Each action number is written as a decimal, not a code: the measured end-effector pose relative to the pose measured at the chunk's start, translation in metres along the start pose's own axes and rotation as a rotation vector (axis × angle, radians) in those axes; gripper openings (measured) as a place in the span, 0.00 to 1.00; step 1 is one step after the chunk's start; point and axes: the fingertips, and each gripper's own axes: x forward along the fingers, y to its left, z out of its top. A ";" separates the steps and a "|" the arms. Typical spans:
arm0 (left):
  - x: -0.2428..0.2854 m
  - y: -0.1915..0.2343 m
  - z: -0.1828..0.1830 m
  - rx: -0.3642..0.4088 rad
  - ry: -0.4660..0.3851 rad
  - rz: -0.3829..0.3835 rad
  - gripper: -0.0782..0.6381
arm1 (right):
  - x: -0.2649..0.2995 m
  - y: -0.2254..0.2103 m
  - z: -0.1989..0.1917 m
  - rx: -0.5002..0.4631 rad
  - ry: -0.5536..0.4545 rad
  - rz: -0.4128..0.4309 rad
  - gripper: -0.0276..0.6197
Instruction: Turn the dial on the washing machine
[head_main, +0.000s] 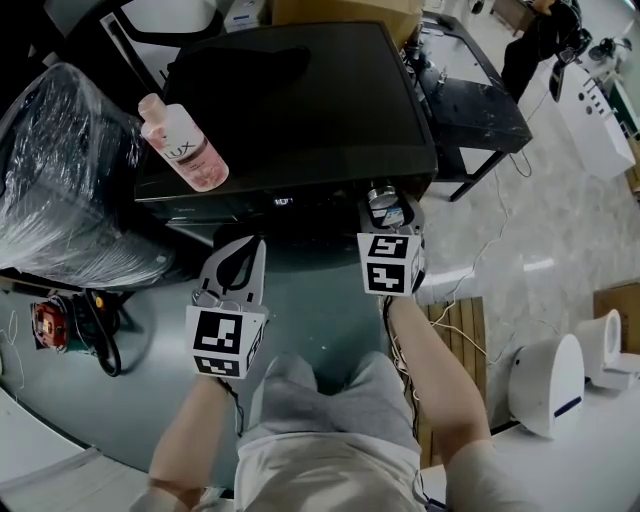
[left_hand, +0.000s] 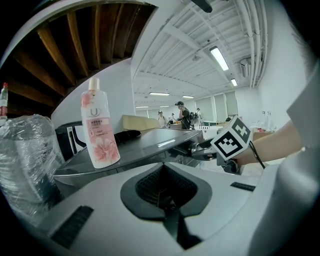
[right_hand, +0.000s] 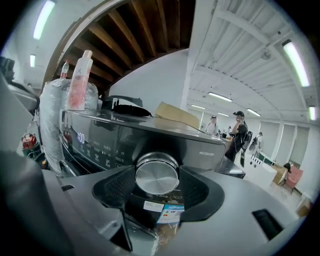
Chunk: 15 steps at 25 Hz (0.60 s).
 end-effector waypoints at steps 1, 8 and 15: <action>0.000 0.000 0.000 -0.002 0.000 0.000 0.13 | 0.000 0.000 0.001 -0.032 0.009 -0.005 0.50; -0.004 0.004 -0.001 -0.016 0.005 -0.002 0.14 | 0.002 0.003 -0.006 -0.224 0.094 -0.040 0.51; -0.014 0.007 -0.009 -0.042 0.039 0.001 0.13 | -0.003 0.005 -0.004 -0.276 0.116 -0.033 0.52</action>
